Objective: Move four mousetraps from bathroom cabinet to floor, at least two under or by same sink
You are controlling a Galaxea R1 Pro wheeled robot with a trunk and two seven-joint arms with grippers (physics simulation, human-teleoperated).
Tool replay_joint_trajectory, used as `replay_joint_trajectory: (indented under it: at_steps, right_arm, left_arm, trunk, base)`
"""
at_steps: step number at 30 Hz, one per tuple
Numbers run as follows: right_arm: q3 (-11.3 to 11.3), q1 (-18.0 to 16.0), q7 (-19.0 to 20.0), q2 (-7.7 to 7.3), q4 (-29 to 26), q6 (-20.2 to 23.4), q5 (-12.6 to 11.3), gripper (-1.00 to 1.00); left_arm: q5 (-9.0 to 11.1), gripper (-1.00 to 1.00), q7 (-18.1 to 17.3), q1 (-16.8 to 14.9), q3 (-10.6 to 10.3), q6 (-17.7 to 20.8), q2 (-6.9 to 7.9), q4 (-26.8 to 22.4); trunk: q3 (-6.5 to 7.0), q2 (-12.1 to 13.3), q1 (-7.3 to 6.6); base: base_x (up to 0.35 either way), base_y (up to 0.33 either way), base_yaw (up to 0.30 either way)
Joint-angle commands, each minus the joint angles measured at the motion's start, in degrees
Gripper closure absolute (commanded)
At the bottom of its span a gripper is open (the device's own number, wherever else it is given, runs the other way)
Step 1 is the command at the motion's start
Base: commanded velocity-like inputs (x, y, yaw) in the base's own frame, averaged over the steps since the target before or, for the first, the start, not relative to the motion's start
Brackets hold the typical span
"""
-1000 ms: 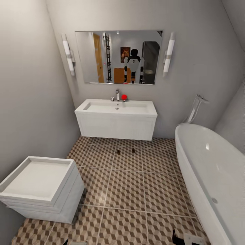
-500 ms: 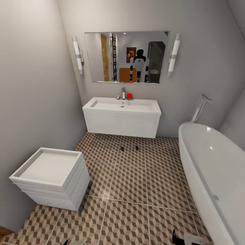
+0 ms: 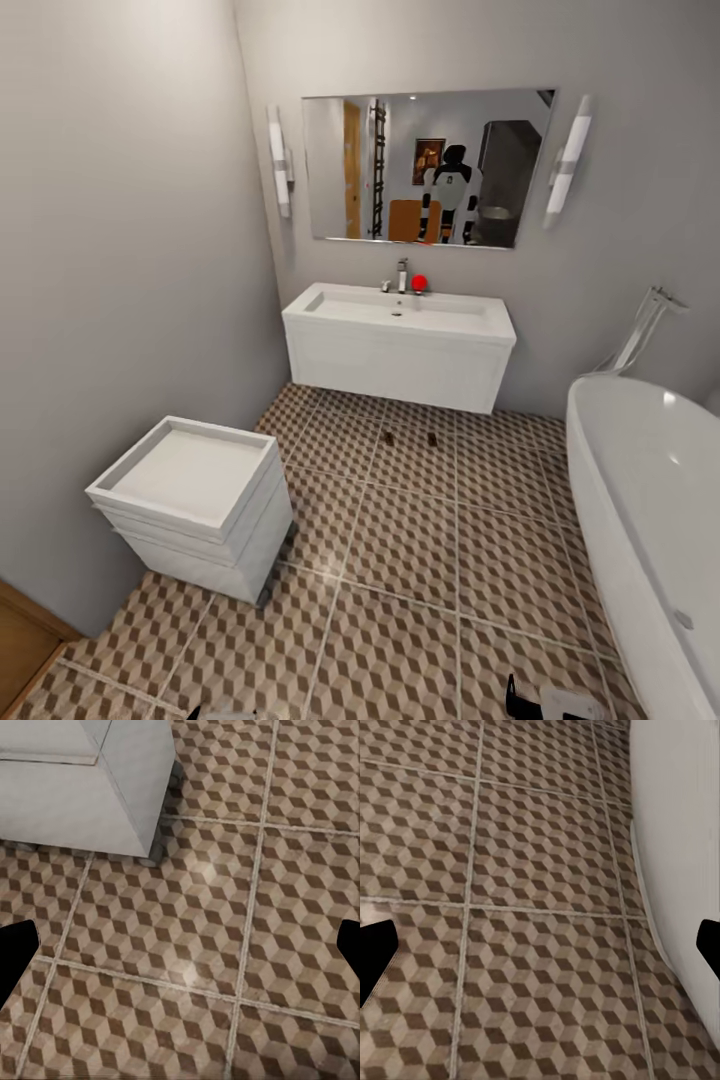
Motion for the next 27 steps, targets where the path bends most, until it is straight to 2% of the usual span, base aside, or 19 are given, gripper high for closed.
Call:
replay_joint_trajectory:
  at_steps: [1,27]
  right_arm:
    - [0.44,-0.04,-0.10,-0.01,0.02,-0.17,-0.44,-1.00]
    - [0.44,-0.02,-0.10,0.08,0.02,-0.17,-0.44,-1.00]
  left_arm:
    - [0.58,-1.00,0.00,-0.11,-0.50,-0.35,-0.06,0.26]
    - [0.58,-1.00,-0.03,0.16,-0.50,-0.33,-0.07,0.26]
  trunk:
    - [-0.11,-0.12,0.03]
    - [-0.11,-0.12,0.03]
  base:
    - [0.000,0.000,0.253]
    - [0.000,0.000,0.253]
